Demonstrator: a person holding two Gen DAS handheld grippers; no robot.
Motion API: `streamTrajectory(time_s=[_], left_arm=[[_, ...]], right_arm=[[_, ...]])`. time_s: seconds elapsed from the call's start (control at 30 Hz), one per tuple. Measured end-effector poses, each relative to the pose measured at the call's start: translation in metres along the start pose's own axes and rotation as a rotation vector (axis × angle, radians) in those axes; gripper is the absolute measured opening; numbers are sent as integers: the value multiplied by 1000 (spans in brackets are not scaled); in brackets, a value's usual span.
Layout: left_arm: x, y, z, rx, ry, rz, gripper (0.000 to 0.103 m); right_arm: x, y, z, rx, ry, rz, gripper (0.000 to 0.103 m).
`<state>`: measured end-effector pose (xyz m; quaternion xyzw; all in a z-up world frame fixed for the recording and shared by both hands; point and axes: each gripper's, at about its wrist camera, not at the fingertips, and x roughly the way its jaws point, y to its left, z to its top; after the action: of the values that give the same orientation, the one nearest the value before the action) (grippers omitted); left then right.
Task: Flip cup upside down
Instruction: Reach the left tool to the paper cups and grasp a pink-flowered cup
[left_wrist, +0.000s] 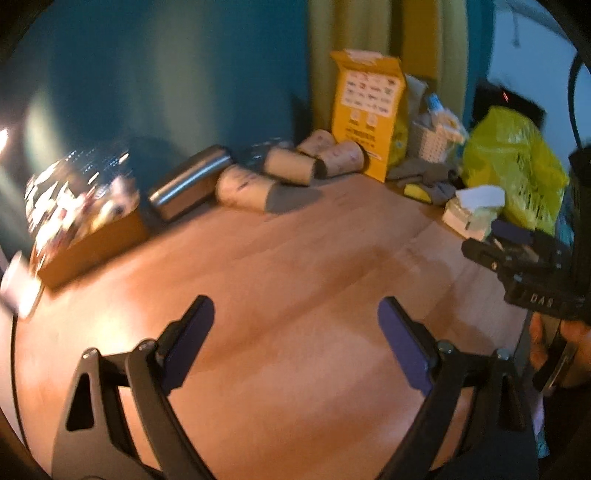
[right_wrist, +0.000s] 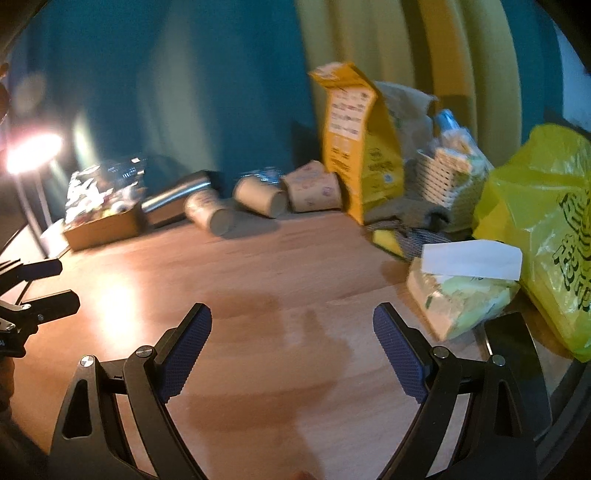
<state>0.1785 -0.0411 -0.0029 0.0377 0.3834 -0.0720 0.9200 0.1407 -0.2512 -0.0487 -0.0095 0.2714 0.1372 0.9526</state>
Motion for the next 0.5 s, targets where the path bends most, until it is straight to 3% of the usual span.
streamTrajectory(time_s=[0.3, 0.5], left_arm=[[108, -23, 95, 302, 66, -23, 92], [171, -43, 146, 456, 78, -51, 92]], right_arm=[[51, -55, 30, 98, 3, -55, 91], [74, -75, 62, 84, -59, -167, 91]])
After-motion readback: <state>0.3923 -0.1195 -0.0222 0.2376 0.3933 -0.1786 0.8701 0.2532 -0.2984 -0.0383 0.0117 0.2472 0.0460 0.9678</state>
